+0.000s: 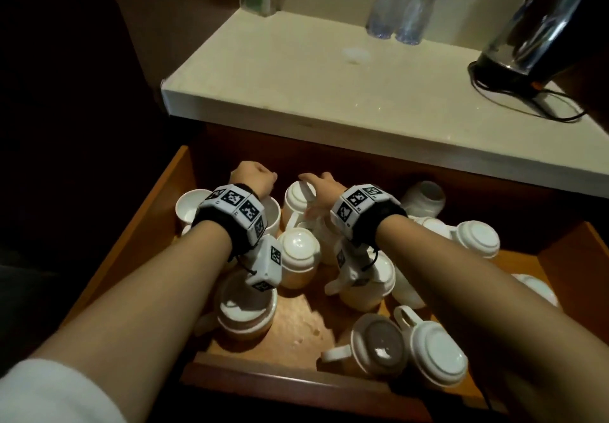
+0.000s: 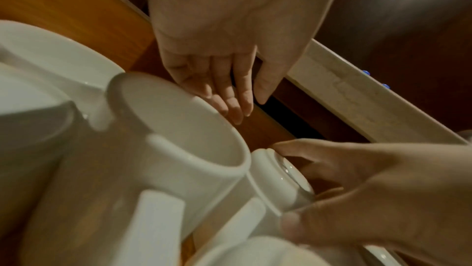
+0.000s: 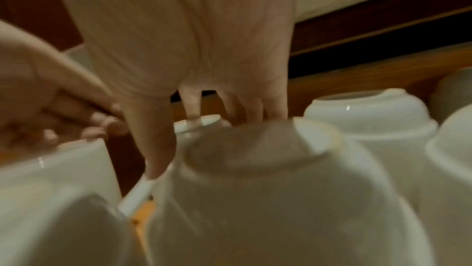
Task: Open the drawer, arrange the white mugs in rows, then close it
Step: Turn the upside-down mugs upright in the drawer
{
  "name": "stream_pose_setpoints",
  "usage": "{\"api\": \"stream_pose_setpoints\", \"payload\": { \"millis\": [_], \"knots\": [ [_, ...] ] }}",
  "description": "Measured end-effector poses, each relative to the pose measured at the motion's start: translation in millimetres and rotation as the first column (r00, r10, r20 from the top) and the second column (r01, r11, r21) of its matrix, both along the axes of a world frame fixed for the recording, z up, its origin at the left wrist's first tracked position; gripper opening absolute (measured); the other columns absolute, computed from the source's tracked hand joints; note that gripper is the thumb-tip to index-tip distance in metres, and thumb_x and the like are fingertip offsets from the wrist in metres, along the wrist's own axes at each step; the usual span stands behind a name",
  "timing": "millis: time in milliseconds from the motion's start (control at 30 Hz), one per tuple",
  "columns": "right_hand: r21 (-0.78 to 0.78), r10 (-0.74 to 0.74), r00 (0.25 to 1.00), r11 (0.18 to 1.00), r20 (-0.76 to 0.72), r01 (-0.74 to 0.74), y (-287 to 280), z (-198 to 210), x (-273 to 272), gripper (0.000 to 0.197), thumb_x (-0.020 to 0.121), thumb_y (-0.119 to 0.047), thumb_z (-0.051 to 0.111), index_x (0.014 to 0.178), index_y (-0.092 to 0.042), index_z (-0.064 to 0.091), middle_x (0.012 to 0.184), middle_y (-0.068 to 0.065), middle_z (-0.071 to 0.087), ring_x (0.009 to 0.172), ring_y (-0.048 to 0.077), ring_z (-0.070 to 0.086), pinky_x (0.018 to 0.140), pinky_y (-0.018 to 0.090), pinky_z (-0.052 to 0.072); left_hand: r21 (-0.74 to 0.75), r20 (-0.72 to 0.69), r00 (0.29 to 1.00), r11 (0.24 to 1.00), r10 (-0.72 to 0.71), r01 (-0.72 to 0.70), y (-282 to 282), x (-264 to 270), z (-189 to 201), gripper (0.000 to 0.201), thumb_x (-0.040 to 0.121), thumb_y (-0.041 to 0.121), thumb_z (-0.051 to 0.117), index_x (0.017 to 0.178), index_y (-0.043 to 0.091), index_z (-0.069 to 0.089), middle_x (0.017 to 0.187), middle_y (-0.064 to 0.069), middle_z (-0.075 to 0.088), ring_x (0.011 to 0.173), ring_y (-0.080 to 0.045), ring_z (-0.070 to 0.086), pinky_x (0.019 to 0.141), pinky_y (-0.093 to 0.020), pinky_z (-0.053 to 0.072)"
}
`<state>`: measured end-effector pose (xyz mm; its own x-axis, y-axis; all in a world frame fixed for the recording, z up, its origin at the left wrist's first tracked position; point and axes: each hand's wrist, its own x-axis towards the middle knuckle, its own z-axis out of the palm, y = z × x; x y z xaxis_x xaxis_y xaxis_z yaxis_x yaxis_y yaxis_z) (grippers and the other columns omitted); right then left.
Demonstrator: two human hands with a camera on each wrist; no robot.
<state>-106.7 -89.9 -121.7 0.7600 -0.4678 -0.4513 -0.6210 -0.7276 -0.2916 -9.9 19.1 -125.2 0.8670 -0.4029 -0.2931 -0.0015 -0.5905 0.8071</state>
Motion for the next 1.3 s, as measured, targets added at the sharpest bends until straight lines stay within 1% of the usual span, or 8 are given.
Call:
{"api": "stream_pose_setpoints", "payload": {
  "millis": [267, 467, 633, 867, 1000, 1133, 1233, 1300],
  "knots": [
    [-0.037, -0.015, 0.992, 0.999, 0.129, 0.02, -3, -15, 11, 0.084, 0.07, -0.029, 0.081, 0.139, -0.018, 0.037, 0.136, 0.012, 0.049, 0.123, 0.03, 0.048, 0.096, 0.034, 0.041, 0.001, 0.007, 1.0, 1.0, -0.015, 0.015, 5, 15, -20, 0.012, 0.086, 0.027, 0.063, 0.081, 0.018, 0.069, 0.101, -0.007, 0.072, 0.101, -0.023, 0.065, 0.094, -0.034, 0.051],
    [0.217, -0.332, 0.858, 0.94, 0.392, 0.265, -16, -3, 3, 0.082, 0.068, -0.023, 0.083, 0.138, -0.014, 0.041, 0.137, 0.004, 0.051, 0.127, 0.022, 0.048, 0.103, 0.032, 0.042, -0.105, -0.073, 0.991, 0.989, -0.109, 0.101, 6, 24, -9, 0.012, 0.081, 0.024, 0.07, 0.071, 0.022, 0.063, 0.098, -0.011, 0.071, 0.1, -0.026, 0.066, 0.096, -0.04, 0.051],
    [0.62, -0.645, 0.658, 0.711, 0.387, 0.332, -19, 6, -9, 0.084, 0.069, -0.021, 0.082, 0.14, -0.016, 0.038, 0.137, 0.007, 0.05, 0.116, 0.028, 0.056, 0.074, 0.037, 0.056, -0.271, -0.114, 0.925, 0.908, -0.361, 0.321, 8, 19, 17, 0.054, 0.083, -0.005, 0.058, 0.133, 0.012, 0.049, 0.13, -0.013, 0.056, 0.119, -0.021, 0.052, 0.076, -0.02, 0.044],
    [0.912, -0.818, 0.54, 0.355, 0.195, 0.208, -18, 14, -29, 0.066, 0.086, -0.026, 0.067, 0.142, -0.012, 0.035, 0.138, 0.013, 0.045, 0.113, 0.029, 0.056, 0.076, 0.033, 0.057, -0.31, -0.233, 0.81, 0.83, -0.538, 0.463, 12, 19, 29, 0.081, 0.078, -0.001, 0.068, 0.145, 0.024, 0.031, 0.142, 0.003, 0.04, 0.132, -0.016, 0.036, 0.107, -0.038, 0.028],
    [0.942, -0.774, 0.593, 0.326, 0.221, 0.075, -12, 22, -34, 0.033, 0.094, -0.026, 0.054, 0.125, -0.016, 0.05, 0.117, 0.005, 0.054, 0.11, 0.025, 0.056, 0.089, 0.033, 0.053, -0.352, -0.249, 0.813, 0.831, -0.527, 0.431, 8, 17, 23, 0.076, 0.07, 0.004, 0.078, 0.133, 0.021, 0.04, 0.137, -0.001, 0.048, 0.131, -0.018, 0.041, 0.106, -0.039, 0.034],
    [0.952, -0.731, 0.649, 0.305, 0.211, 0.034, -12, 22, -37, 0.043, 0.097, -0.031, 0.049, 0.137, -0.016, 0.044, 0.125, 0.008, 0.051, 0.116, 0.025, 0.052, 0.089, 0.03, 0.052, -0.395, -0.15, 0.877, 0.841, -0.457, 0.371, 5, 18, 23, 0.077, 0.065, 0.004, 0.082, 0.13, 0.014, 0.041, 0.121, -0.002, 0.052, 0.116, -0.017, 0.05, 0.084, -0.026, 0.046],
    [0.897, -0.645, 0.737, 0.424, 0.201, 0.127, -16, 16, -36, 0.06, 0.09, -0.059, 0.044, 0.138, -0.023, 0.043, 0.115, 0.002, 0.056, 0.096, 0.018, 0.056, 0.082, 0.028, 0.049, -0.425, -0.116, 0.881, 0.825, -0.459, 0.374, 4, 19, 25, 0.092, 0.045, 0.017, 0.087, 0.126, 0.017, 0.044, 0.127, -0.003, 0.051, 0.115, -0.019, 0.052, 0.094, -0.037, 0.049],
    [0.781, -0.605, 0.756, 0.587, 0.251, 0.212, -22, 16, -34, 0.066, 0.088, -0.067, 0.035, 0.14, -0.026, 0.042, 0.135, 0.003, 0.05, 0.118, 0.024, 0.051, 0.097, 0.037, 0.044, -0.386, -0.043, 0.876, 0.816, -0.481, 0.43, 5, 20, 28, 0.098, 0.036, 0.026, 0.086, 0.125, 0.018, 0.046, 0.129, -0.003, 0.051, 0.117, -0.02, 0.052, 0.102, -0.038, 0.045]
  ]
}}
